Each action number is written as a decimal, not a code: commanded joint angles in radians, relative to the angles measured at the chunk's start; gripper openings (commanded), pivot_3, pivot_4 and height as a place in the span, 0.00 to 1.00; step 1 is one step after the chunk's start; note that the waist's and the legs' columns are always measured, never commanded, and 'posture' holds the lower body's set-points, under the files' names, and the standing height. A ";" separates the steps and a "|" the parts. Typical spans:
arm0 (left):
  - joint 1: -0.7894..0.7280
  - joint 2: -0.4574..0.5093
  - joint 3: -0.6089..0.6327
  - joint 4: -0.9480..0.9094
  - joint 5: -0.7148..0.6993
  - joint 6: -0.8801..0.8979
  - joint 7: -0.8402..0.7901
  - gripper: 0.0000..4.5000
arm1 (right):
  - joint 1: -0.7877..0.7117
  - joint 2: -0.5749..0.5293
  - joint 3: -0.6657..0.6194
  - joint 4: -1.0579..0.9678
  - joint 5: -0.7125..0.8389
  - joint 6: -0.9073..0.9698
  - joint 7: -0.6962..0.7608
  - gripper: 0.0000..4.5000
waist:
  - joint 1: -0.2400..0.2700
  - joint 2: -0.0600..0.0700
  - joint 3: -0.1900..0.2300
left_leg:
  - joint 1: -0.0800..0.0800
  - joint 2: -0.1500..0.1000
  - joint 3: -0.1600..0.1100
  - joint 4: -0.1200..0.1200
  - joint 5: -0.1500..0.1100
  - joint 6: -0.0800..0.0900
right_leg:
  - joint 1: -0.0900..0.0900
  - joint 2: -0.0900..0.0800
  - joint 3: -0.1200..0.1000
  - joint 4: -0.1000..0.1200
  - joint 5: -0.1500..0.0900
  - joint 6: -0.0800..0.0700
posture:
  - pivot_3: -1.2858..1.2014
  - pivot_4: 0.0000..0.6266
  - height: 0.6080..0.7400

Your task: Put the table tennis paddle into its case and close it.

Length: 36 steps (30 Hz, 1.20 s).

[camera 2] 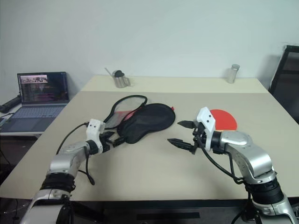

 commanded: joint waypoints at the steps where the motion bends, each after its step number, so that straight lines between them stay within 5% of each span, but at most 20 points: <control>1: -0.053 -0.025 -0.033 0.048 0.028 -0.024 -0.016 1.00 | -0.007 0.004 -0.021 -0.009 0.004 -0.030 -0.002 0.96 | 0.002 0.000 0.000 | 0.000 0.000 0.000 0.000 0.000 0.000 | 0.000 0.000 0.000 0.000 0.000 0.000 | 0.52 0.24 1.00; 10: -0.095 -0.077 -0.039 0.075 0.022 0.031 -0.043 0.96 | -0.011 0.000 -0.029 -0.018 0.008 -0.020 -0.013 0.96 | 0.003 -0.001 0.000 | 0.000 -0.001 0.000 0.004 0.000 0.000 | 0.002 -0.001 0.000 0.000 0.002 0.001 | 0.52 0.24 1.00; 16: -0.072 -0.096 -0.025 -0.029 -0.028 0.143 -0.064 0.55 | -0.013 -0.009 -0.038 -0.031 0.014 -0.011 -0.027 0.97 | 0.003 -0.001 0.000 | 0.000 -0.002 0.000 0.003 0.000 0.000 | 0.002 -0.001 0.000 0.000 0.002 0.001 | 0.52 0.24 1.00; 23: 0.022 -0.185 0.062 -0.367 -0.259 0.537 -0.009 0.01 | -0.018 -0.032 -0.061 -0.039 0.017 0.001 -0.034 0.97 | 0.000 -0.002 0.001 | -0.001 -0.002 -0.001 0.003 0.000 0.000 | 0.002 -0.002 0.002 -0.001 0.002 0.001 | 0.52 0.24 1.00; 28: 0.042 -0.284 0.093 -0.480 -0.348 0.674 0.091 0.01 | -0.010 -0.046 -0.075 -0.047 0.019 0.007 -0.043 0.97 | 0.000 -0.003 0.001 | -0.001 -0.001 -0.001 0.004 0.000 0.000 | 0.002 -0.002 0.002 0.000 0.002 0.001 | 0.52 0.24 1.00; 36: -0.001 -0.352 0.054 -0.450 -0.333 0.633 0.146 0.01 | 0.010 -0.050 -0.085 -0.064 0.023 0.017 -0.054 0.97 | 0.000 -0.003 0.001 | -0.001 -0.001 -0.001 0.004 0.000 0.001 | 0.002 -0.001 0.002 -0.001 0.002 0.001 | 0.52 0.24 1.00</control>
